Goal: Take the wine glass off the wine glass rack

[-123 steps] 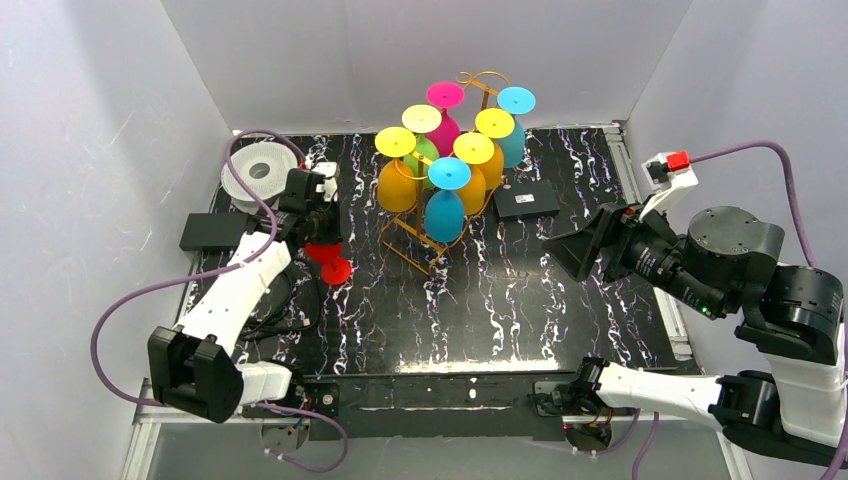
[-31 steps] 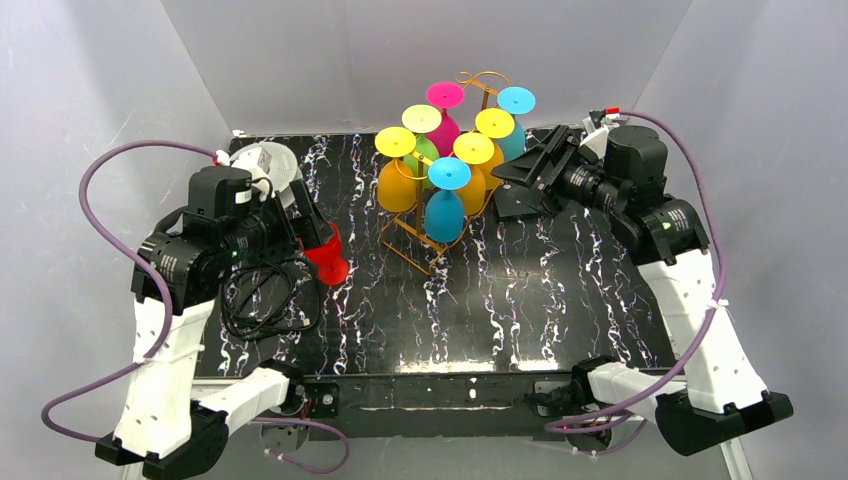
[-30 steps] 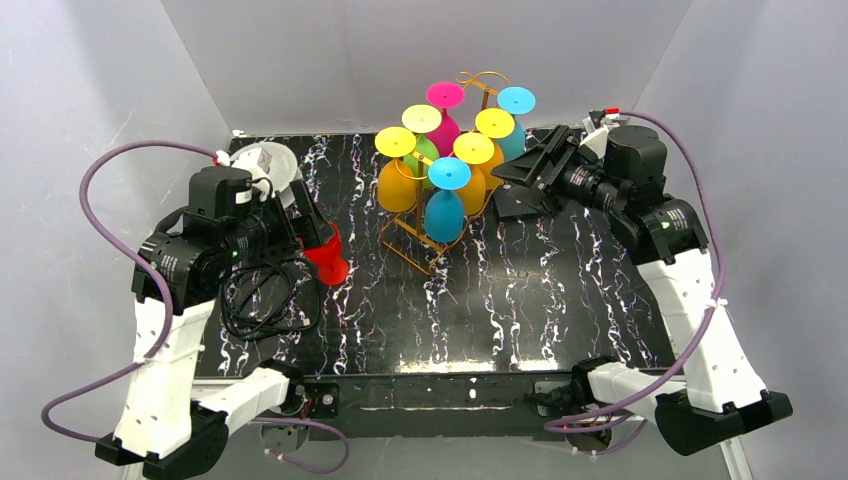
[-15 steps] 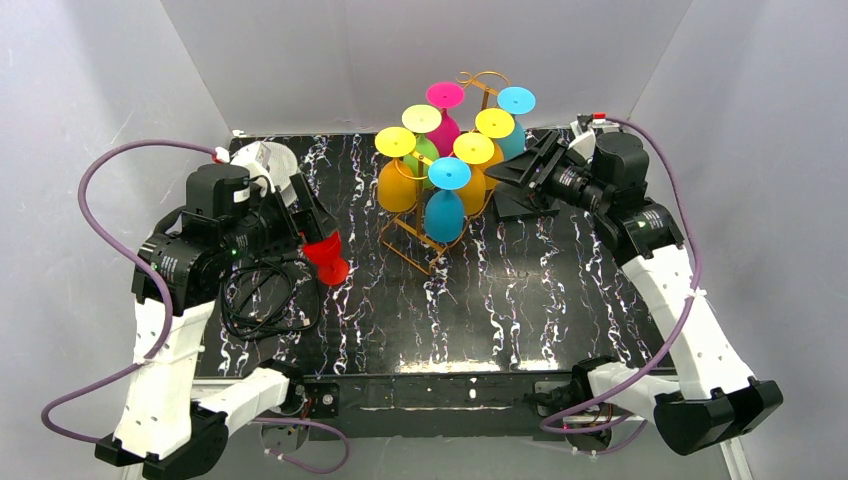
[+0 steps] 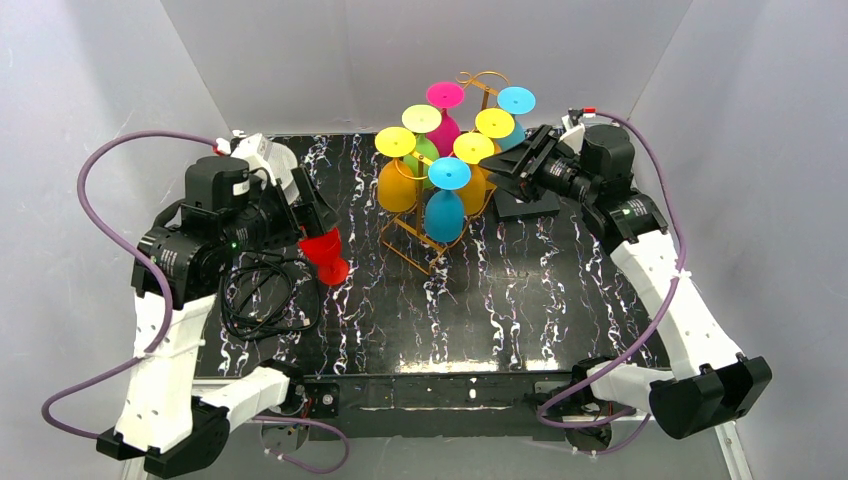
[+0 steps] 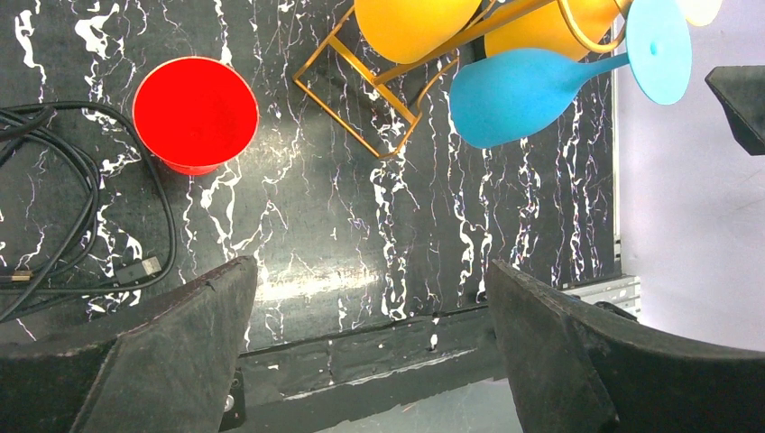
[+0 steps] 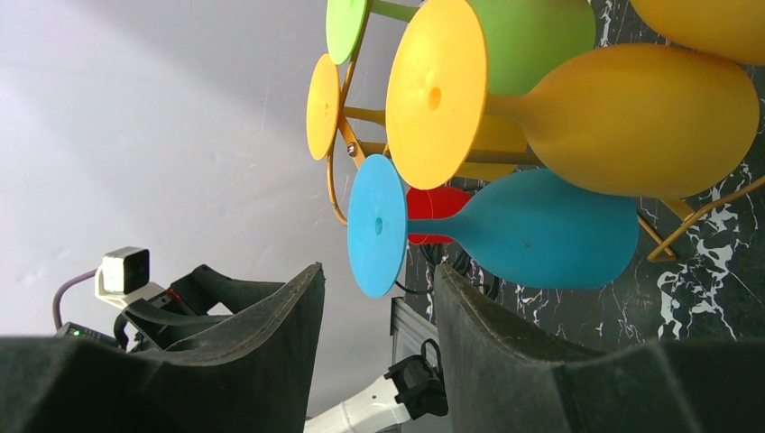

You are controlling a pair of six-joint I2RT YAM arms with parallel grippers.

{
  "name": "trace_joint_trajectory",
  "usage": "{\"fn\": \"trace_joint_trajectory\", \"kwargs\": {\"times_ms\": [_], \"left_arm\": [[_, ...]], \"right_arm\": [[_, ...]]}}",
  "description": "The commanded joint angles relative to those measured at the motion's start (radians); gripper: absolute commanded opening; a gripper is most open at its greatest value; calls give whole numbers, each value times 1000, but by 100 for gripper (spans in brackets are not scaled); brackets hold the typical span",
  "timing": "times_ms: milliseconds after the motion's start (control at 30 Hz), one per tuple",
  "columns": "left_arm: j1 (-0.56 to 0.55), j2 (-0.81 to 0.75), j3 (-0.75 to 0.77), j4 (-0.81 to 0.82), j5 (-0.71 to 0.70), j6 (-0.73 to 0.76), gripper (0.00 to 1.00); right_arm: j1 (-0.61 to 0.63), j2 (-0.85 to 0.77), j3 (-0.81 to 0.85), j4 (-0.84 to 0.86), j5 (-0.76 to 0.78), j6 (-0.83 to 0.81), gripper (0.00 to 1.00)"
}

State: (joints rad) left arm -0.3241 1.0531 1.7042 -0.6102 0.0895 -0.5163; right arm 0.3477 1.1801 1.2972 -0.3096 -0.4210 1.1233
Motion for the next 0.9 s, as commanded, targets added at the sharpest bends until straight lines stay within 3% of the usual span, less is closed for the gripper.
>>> {"fn": "trace_joint_trajectory", "kwargs": {"times_ms": [0,500,867], "left_arm": [[-3,28,60,2,2,35,98],[-4,104,175,21,30,80,98],[-3,105,165,38,46,85,98]], "right_arm": [[17,-7,-12,76,19,3,55],[71,-25,-59,108,93,22,54],[103,-5,-45,111,122,26,53]]}}
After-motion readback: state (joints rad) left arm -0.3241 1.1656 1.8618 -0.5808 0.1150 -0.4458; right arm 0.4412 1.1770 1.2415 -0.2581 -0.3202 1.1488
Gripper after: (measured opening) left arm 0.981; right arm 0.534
